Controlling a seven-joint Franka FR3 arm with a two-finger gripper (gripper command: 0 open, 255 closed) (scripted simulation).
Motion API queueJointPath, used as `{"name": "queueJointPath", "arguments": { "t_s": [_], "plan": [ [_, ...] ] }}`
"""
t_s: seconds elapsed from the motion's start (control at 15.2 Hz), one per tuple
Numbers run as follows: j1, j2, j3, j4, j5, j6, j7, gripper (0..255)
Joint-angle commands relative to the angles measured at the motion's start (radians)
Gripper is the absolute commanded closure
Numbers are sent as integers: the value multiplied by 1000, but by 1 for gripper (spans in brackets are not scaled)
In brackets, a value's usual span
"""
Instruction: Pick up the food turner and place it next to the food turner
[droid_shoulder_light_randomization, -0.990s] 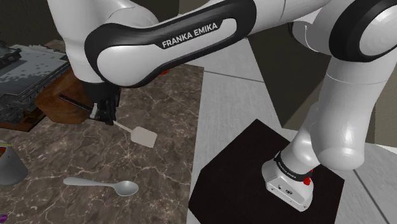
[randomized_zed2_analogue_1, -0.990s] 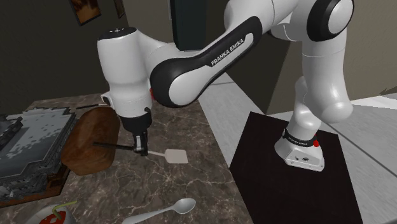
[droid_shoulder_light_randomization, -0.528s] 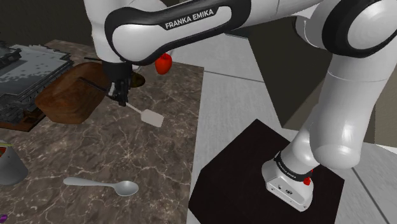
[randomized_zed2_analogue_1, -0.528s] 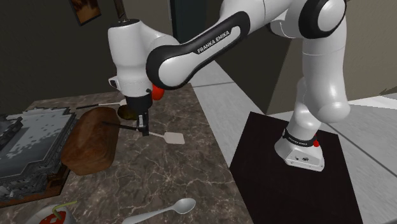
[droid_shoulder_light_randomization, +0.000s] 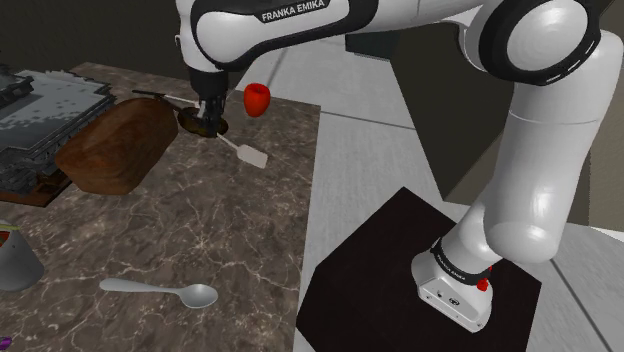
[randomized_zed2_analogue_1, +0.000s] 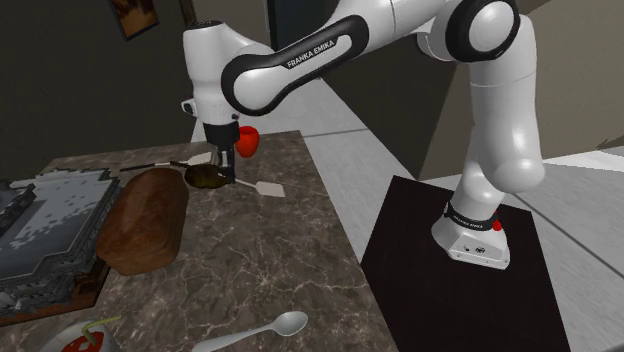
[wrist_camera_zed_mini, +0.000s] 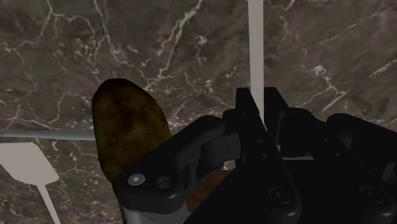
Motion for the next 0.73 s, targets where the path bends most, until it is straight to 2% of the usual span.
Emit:
{"name": "queueJointPath", "arguments": {
  "t_s": [0.0, 0.53, 0.66],
  "plan": [
    [-27, 11, -11, 20, 4, -7, -43, 255],
    [-114, 116, -53, 188, 5, -71, -190, 255],
    [-114, 121, -54, 168, 3, -47, -189, 255]
  ]
}}
